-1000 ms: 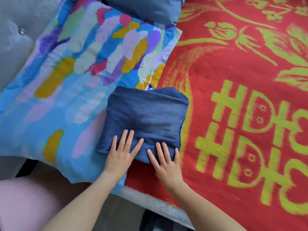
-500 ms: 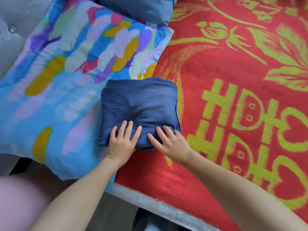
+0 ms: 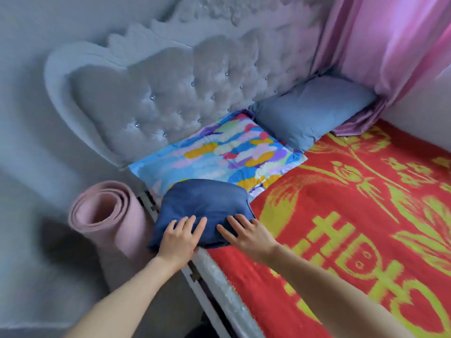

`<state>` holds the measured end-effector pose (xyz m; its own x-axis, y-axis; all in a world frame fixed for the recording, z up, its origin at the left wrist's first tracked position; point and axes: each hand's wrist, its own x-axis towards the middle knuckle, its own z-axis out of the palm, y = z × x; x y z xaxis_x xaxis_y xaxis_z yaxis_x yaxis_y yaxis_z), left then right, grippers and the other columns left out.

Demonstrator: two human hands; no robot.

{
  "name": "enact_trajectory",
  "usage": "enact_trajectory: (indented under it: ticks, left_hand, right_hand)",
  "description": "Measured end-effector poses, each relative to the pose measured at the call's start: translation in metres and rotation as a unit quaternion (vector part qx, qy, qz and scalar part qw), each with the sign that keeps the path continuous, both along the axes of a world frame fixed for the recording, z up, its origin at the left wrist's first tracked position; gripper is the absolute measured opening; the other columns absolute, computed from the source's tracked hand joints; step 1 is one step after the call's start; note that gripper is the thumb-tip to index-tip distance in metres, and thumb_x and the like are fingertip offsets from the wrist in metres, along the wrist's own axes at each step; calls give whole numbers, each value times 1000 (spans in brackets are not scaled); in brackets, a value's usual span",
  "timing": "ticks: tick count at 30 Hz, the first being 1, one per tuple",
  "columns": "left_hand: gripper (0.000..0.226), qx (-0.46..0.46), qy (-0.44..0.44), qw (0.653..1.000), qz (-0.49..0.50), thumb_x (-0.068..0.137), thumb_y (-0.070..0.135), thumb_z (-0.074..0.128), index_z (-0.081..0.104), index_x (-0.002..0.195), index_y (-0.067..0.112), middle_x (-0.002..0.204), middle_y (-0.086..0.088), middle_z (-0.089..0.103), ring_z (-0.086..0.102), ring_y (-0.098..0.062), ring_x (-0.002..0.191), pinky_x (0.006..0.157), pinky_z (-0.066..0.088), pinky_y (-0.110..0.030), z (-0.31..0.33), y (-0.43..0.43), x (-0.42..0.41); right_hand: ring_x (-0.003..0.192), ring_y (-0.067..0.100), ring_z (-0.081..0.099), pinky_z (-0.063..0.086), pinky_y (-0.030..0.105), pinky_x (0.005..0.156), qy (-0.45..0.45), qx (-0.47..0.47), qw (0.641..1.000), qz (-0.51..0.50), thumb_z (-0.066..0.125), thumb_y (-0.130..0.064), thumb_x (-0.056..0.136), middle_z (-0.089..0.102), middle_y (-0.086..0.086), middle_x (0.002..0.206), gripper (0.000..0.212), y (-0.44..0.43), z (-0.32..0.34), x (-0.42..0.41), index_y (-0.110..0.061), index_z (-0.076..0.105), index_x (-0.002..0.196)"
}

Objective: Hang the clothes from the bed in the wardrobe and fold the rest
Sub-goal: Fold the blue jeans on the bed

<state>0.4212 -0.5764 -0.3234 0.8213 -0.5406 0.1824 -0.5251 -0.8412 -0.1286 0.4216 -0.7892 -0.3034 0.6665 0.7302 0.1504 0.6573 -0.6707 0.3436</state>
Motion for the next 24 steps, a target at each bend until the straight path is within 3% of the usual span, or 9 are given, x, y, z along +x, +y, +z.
enact_trajectory:
  ticks: [3,6,12,18,24]
  left_hand:
    - [82,-14,28,991,131,18,25,95,75,95,6,86,-17,71,70,-29,71,57,57,-37,29,42,-80]
    - [83,-17,26,977,211,18,35,94,75,94,8,83,-14,71,70,-26,69,57,57,-33,52,76,-156]
    - [84,-39,73,916,392,19,50,91,76,92,13,79,-7,72,69,-19,64,55,55,-26,61,137,-319]
    - [82,-34,93,862,497,12,44,88,77,89,17,75,-5,71,67,-16,60,53,54,-22,60,200,-419]
    - [98,-56,122,836,533,7,45,87,64,99,18,73,-4,70,66,-16,57,52,53,-22,45,292,-494]
  right_hand:
    - [74,19,67,47,21,44,-17,0,995,95,81,-28,59,72,6,94,47,47,28,-41,-24,73,105]
    - [72,21,68,46,22,43,-20,14,981,191,82,-23,55,72,9,92,47,93,47,-79,-22,74,101]
    - [63,18,66,44,20,40,-3,-11,924,382,86,-24,44,72,7,83,50,203,65,-173,-23,76,94]
    - [64,16,66,46,20,42,68,-57,892,443,87,-31,34,72,3,82,63,299,54,-245,-26,75,96]
    - [69,16,68,48,19,44,134,-62,867,475,87,-37,42,72,2,86,58,406,25,-309,-27,74,98]
